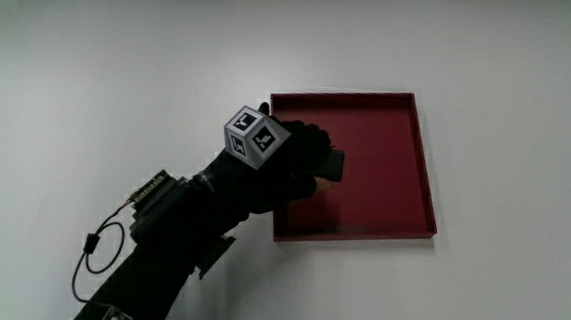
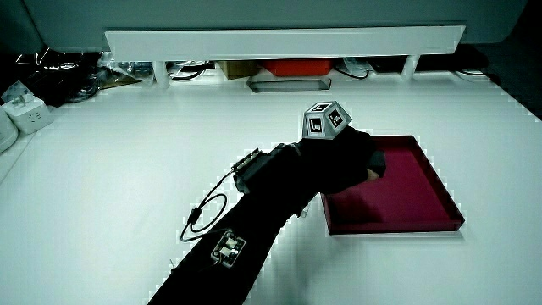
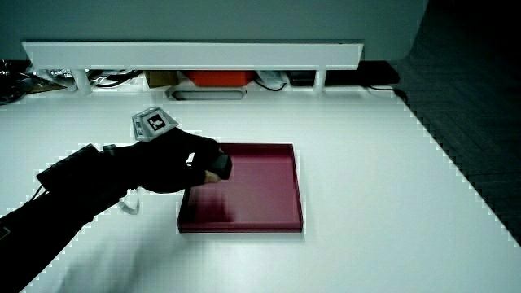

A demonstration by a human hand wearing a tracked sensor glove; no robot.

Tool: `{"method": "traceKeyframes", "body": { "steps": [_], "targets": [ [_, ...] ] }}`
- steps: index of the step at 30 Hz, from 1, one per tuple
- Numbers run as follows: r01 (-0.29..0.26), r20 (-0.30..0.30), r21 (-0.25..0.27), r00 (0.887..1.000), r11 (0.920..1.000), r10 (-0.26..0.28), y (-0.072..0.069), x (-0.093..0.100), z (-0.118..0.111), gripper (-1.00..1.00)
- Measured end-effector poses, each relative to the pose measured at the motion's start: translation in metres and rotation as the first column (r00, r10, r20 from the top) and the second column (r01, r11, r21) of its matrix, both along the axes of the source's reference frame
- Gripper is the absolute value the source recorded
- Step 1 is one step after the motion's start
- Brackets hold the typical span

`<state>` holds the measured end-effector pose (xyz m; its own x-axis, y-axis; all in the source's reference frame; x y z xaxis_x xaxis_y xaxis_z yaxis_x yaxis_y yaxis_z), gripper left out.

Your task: Place charger into plate

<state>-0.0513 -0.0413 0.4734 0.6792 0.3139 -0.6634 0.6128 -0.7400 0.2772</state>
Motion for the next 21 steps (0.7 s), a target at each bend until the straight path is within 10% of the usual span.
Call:
{"method": "traceKeyframes", "body": {
  "steps": [21],
  "targets": [
    [-0.066,0.236,-0.118,0.967,0.9908,0.092,0.011,0.024,0.059,0.0]
  ]
}}
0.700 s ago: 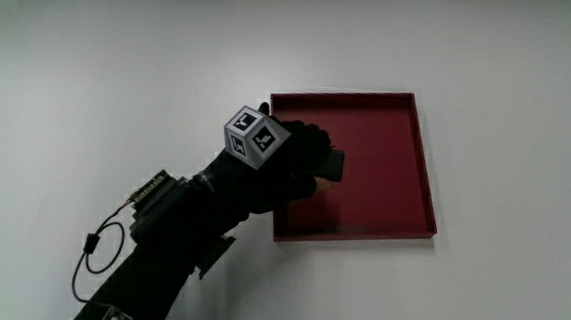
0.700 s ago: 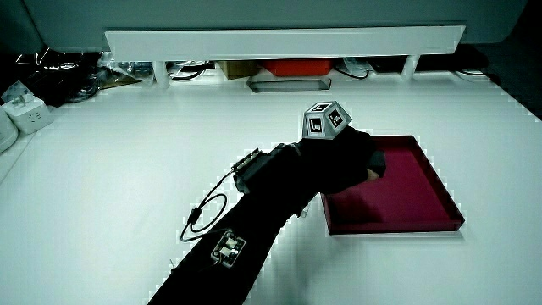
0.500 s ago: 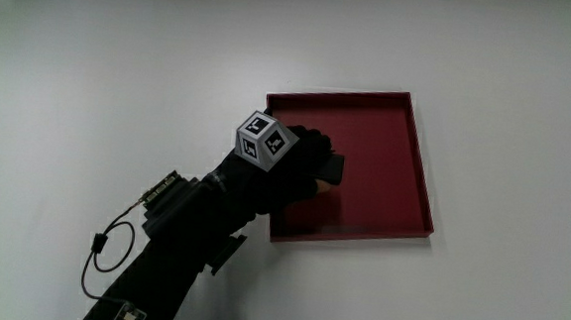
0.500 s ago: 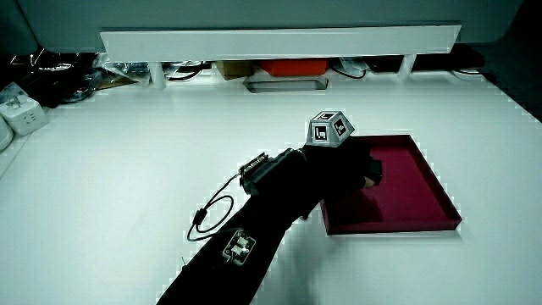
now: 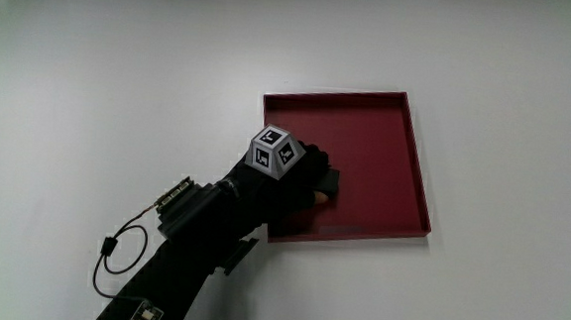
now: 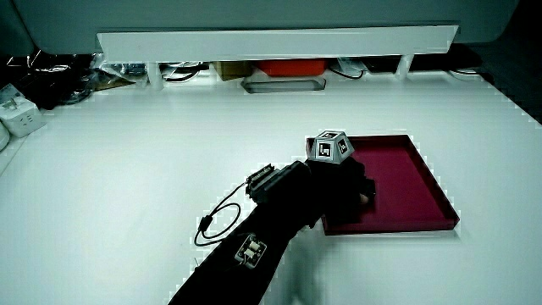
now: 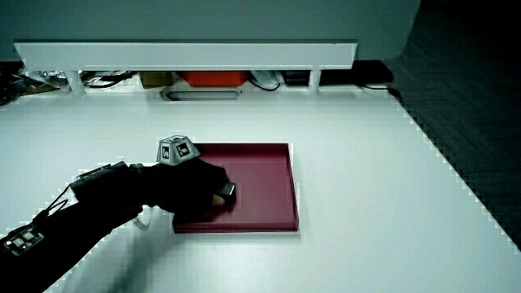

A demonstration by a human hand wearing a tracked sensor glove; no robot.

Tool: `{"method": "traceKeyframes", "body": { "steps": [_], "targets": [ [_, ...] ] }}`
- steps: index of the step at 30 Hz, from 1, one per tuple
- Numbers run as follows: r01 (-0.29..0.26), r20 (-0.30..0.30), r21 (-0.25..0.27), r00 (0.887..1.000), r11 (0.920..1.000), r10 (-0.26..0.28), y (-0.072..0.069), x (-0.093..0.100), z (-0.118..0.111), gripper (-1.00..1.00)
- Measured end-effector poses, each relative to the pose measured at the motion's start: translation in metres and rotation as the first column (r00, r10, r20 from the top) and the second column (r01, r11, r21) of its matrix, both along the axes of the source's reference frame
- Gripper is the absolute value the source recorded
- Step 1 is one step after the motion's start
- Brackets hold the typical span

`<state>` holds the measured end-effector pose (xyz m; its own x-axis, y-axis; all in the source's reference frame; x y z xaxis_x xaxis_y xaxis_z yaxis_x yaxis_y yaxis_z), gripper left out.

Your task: Place charger into plate

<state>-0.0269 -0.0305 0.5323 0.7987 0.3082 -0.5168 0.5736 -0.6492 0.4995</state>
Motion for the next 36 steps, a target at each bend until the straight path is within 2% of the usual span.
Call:
{"method": "traceKeyframes", "body": {
  "steps": [2,8,15,19,22,25,29,30,32,33,34,35,36],
  "targets": [
    [0.019,-0.019,-0.015,1.0,0.9997,-0.019,0.0,-0.003,0.004,0.0],
    [0.017,-0.019,0.003,1.0,0.9998,-0.017,0.002,-0.002,0.004,0.0],
    [0.023,-0.022,0.002,0.999,0.9997,-0.023,0.003,-0.003,0.006,-0.27],
    [0.023,-0.032,0.019,0.999,0.9996,-0.022,0.004,-0.005,0.004,-0.42],
    [0.037,-0.039,0.003,0.999,0.9993,-0.037,0.005,-0.007,0.003,-0.54],
    [0.075,-0.094,-0.002,0.993,0.9972,-0.075,0.004,-0.015,-0.002,-0.65],
    [0.105,-0.184,-0.02,0.977,0.9942,-0.107,0.001,-0.027,-0.015,-0.81],
    [0.097,-0.21,0.003,0.973,0.9953,-0.094,-0.001,-0.031,-0.023,-0.85],
    [0.117,-0.24,-0.003,0.964,0.9931,-0.114,-0.002,-0.04,-0.036,-0.92],
    [0.115,-0.268,0.02,0.958,0.9931,-0.106,-0.003,-0.044,-0.041,-0.96],
    [0.123,-0.278,0.007,0.954,0.9924,-0.116,-0.004,-0.048,-0.049,-1.0],
    [0.115,-0.281,0.024,0.954,0.9931,-0.104,-0.004,-0.053,-0.056,-1.0],
    [0.11,-0.316,0.024,0.944,0.9937,-0.096,-0.004,-0.058,-0.061,-1.0]
  ]
}}
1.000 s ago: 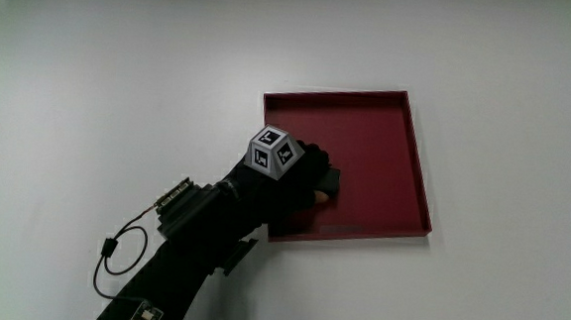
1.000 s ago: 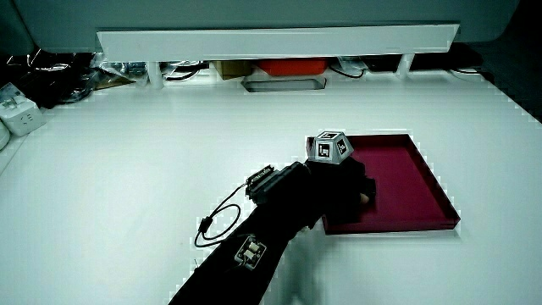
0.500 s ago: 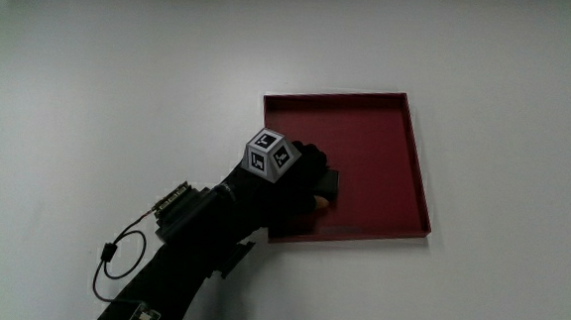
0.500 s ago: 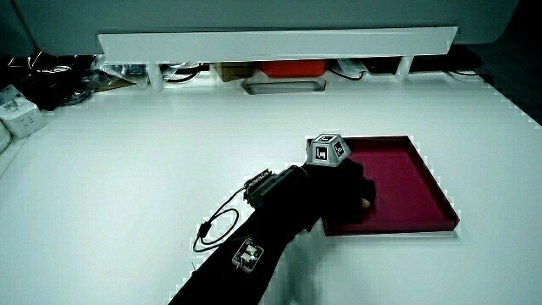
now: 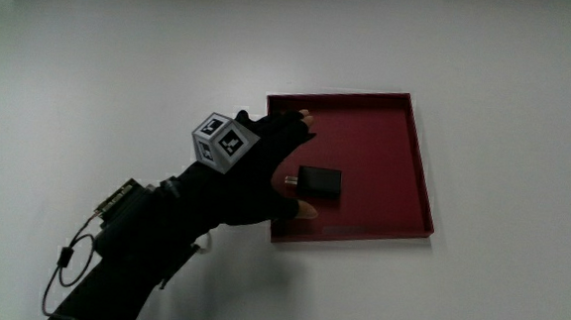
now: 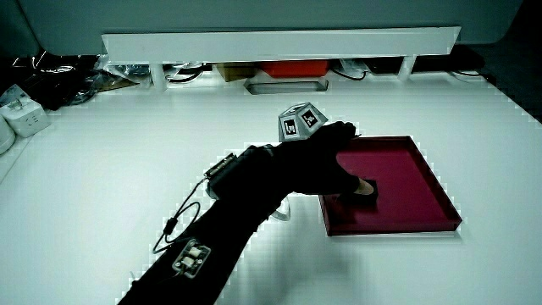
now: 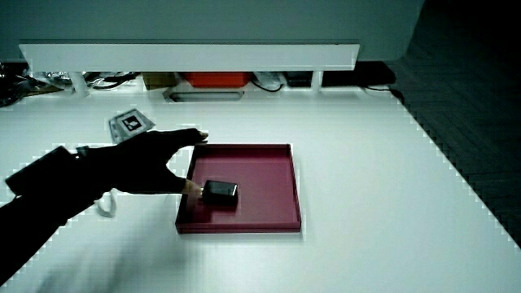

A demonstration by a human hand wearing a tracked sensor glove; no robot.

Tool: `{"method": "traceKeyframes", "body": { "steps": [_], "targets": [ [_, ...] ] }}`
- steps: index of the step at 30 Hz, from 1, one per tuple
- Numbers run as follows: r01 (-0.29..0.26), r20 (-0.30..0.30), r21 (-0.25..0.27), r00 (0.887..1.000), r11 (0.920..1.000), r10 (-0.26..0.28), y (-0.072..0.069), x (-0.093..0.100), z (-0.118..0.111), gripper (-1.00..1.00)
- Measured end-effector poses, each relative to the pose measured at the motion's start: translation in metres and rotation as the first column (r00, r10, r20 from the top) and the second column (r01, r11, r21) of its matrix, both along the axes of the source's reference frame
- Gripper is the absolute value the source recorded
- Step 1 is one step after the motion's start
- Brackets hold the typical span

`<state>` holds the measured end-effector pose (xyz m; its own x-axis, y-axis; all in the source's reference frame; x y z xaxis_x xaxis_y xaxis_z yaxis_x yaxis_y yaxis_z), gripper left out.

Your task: Place charger into plate

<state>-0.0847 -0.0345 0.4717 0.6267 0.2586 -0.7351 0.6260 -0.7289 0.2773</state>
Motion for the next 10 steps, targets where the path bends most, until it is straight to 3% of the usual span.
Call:
{"method": "traceKeyframes", "body": {
  "steps": [2,3,4,5,6,8,9,10],
  "targets": [
    [-0.006,0.008,0.009,1.0,0.9999,0.006,0.002,-0.011,-0.012,-1.0],
    [-0.034,0.018,0.063,0.999,0.9974,0.033,0.002,-0.016,-0.021,-1.0],
    [-0.02,0.021,0.042,1.0,0.9989,0.019,0.002,-0.023,-0.024,-1.0],
    [-0.062,0.041,0.119,0.997,0.991,0.057,0.001,-0.028,-0.034,-1.0],
    [-0.02,-0.064,0.056,0.998,0.9982,0.023,0.002,-0.037,-0.031,-1.0],
    [-0.082,0.04,0.173,0.996,0.9815,0.076,0.0,-0.047,-0.055,-1.0],
    [-0.033,0.012,0.127,0.999,0.9913,0.032,0.001,-0.055,-0.056,-1.0],
    [-0.082,0.041,0.237,0.996,0.968,0.074,-0.001,-0.062,-0.058,-1.0]
  ]
}}
